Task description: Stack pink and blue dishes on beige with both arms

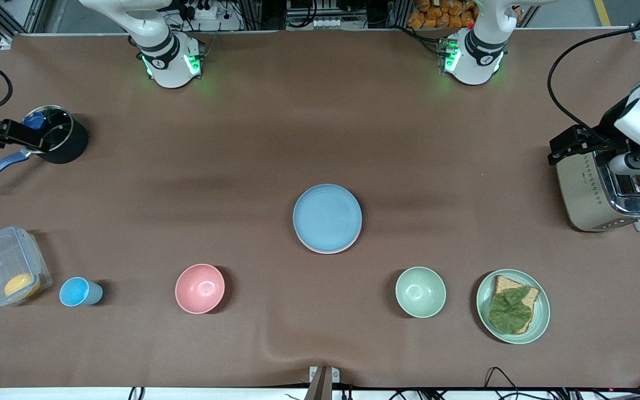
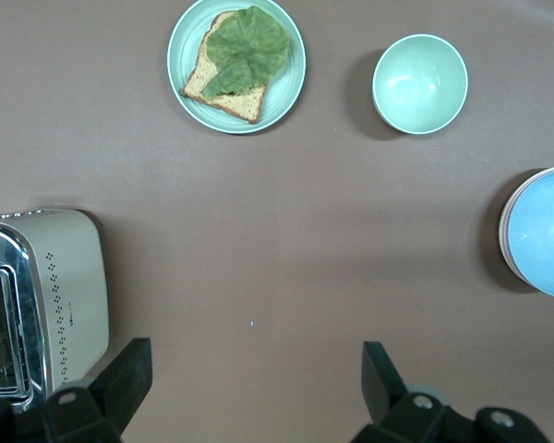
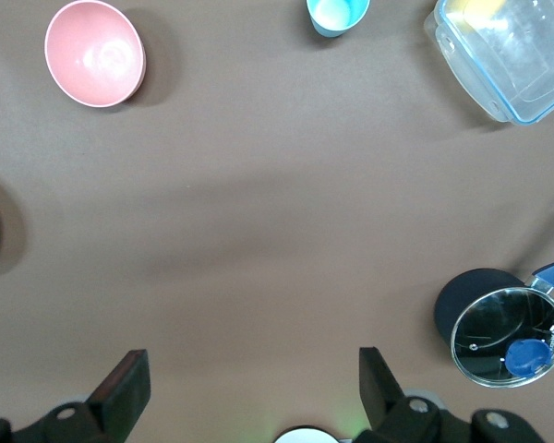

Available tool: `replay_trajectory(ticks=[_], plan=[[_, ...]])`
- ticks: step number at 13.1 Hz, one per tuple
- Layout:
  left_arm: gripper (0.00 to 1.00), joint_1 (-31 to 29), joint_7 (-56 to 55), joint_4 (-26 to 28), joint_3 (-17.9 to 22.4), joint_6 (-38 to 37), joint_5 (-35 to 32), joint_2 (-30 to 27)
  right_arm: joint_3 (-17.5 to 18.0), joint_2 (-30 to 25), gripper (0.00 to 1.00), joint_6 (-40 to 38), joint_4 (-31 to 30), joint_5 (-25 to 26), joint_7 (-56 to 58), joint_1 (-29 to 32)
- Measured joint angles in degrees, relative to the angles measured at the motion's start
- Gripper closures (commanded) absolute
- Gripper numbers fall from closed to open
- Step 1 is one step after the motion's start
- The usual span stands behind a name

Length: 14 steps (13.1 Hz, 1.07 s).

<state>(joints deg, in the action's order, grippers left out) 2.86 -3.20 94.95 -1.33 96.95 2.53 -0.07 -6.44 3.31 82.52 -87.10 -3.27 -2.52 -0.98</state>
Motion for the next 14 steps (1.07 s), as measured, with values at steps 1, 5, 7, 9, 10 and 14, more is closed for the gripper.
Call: replay_trajectory(ticks=[1, 5, 7, 9, 10, 14], plan=[[0.00, -0.05, 0.00, 0.00, 0.02, 0.00, 0.00, 0.00, 0.00, 0.34, 0.00, 0.41, 0.06, 0.02, 0.00, 0.00], [0.00, -0.19, 0.00, 0.00, 0.13, 0.00, 0.00, 0.00, 1.35, 1.50, 0.00, 1.88, 1.48, 0.62, -0.04, 0.14], [0.00, -0.12, 0.00, 0.00, 0.08, 0.00, 0.00, 0.00, 1.78, 1.84, 0.00, 3.77, 1.91, 2.57, -0.07, 0.14], [0.00, -0.06, 0.00, 0.00, 0.00, 0.00, 0.00, 0.00, 1.82, 1.89, 0.00, 4.37, 2.02, 3.03, -0.08, 0.14], [0.00, -0.07, 0.00, 0.00, 0.00, 0.00, 0.00, 0.00, 1.86, 1.89, 0.00, 4.39, 2.04, 3.15, -0.08, 0.14], [0.00, -0.07, 0.00, 0.00, 0.00, 0.00, 0.00, 0.00, 2.20, 1.91, 0.00, 4.39, 2.05, 3.26, -0.08, 0.14]])
